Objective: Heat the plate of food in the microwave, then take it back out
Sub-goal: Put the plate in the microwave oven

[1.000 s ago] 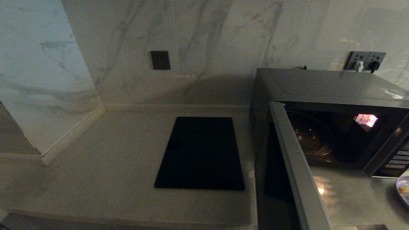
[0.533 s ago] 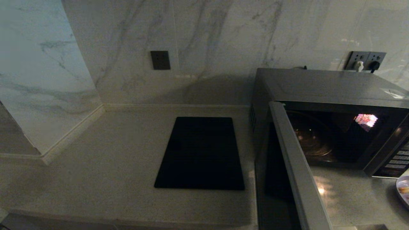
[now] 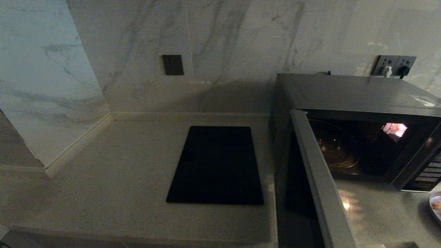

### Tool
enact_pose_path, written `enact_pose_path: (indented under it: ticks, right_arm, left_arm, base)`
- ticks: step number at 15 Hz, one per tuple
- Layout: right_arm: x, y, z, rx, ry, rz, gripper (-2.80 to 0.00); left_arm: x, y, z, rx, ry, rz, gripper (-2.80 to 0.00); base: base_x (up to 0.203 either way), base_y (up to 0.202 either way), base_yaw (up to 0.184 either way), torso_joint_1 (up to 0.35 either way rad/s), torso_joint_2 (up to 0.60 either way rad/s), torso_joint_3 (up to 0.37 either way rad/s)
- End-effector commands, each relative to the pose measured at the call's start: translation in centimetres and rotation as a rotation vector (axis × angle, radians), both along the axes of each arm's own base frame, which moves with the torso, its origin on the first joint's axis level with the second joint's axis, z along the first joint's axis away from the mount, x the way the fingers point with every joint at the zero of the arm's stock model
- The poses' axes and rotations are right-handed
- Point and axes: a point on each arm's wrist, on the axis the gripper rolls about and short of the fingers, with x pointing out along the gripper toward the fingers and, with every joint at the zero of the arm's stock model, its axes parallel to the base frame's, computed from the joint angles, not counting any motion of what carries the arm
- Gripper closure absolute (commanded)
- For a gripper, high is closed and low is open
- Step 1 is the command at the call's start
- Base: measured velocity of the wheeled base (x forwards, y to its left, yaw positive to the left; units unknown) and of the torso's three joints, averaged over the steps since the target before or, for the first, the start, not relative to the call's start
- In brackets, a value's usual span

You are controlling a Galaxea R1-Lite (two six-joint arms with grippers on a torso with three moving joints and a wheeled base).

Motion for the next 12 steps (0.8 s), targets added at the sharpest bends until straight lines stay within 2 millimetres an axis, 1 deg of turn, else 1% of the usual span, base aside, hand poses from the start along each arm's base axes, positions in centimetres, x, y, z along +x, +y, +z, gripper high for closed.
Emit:
enact_pose_path:
  ticks: [1,6,12]
  right_arm:
    - [-0.07,0.16,0.35,-0.002,-0.001,-0.003,0.00]
    - [-0.16,0.36,0.98,-0.013,-0.006,-0.003,0.00]
    - [-0.29,0.34,1.03,-0.013,-0.005,-0.006,0.00]
  left_arm:
    - [0.00,0.00,0.01,0.000,-0.001,0.001,0.00]
    - [0.01,0.00,0.01,0.000,0.001,0.001,0.00]
    - [0.00,0.00,0.01,0.000,0.000,0.001,0.00]
  base:
    - [0.000,0.000,0.000,0.000,0.00,0.000]
    - [0.000,0.000,0.000,0.000,0.00,0.000]
    - [0.000,0.000,0.000,0.000,0.00,0.000]
